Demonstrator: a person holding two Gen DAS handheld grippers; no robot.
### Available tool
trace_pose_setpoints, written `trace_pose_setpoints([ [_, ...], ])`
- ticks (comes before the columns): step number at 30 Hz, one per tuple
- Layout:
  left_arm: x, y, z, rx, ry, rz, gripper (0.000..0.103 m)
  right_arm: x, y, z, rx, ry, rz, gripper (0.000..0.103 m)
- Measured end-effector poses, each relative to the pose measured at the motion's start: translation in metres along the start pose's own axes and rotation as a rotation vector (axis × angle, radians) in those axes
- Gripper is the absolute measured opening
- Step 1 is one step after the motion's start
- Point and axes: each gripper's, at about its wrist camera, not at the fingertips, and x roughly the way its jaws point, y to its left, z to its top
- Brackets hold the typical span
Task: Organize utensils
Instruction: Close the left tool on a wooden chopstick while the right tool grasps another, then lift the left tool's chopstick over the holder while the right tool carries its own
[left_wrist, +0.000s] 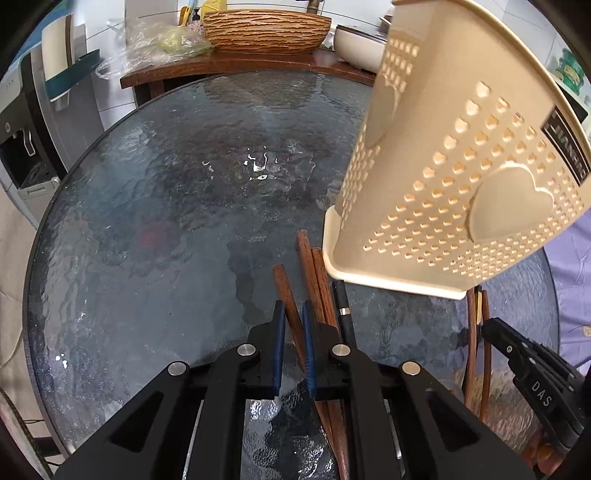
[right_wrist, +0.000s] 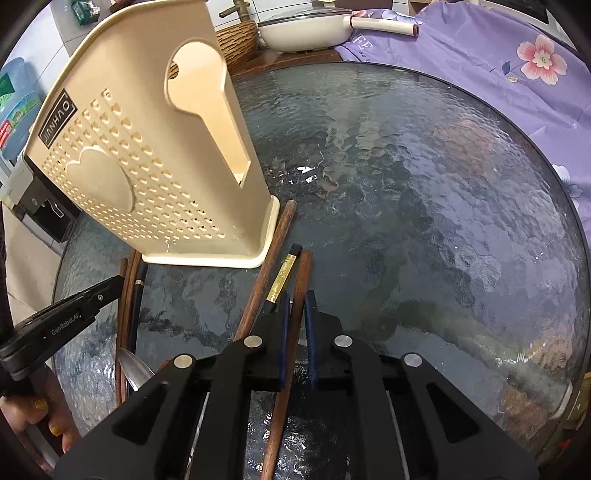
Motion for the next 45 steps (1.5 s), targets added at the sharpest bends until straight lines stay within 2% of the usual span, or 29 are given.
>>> trace_pose_setpoints([
  [7,0.0,0.012,0.005,-0.05,-0.007,-0.031,0.008,-0.001,-0.014,0.002,0.047,-0.021,0.062,0.008],
  [19,-0.025,0.038,0.012,-0.102,-0.084,-0.046,0.008,-0.026,-0.024,0.01,0.048,-0.141,0.095,0.008],
  [33,-0.083,0.022,0.019,-0.066,-0.255,-0.079,0.007,-0.084,0.001,-0.001,-0.067,-0.332,0.098,0.008],
  [45,-0.088,0.016,0.028,-0.054,-0.301,-0.072,0.007,-0.1,0.01,0.002,-0.1,-0.379,0.099,0.008],
])
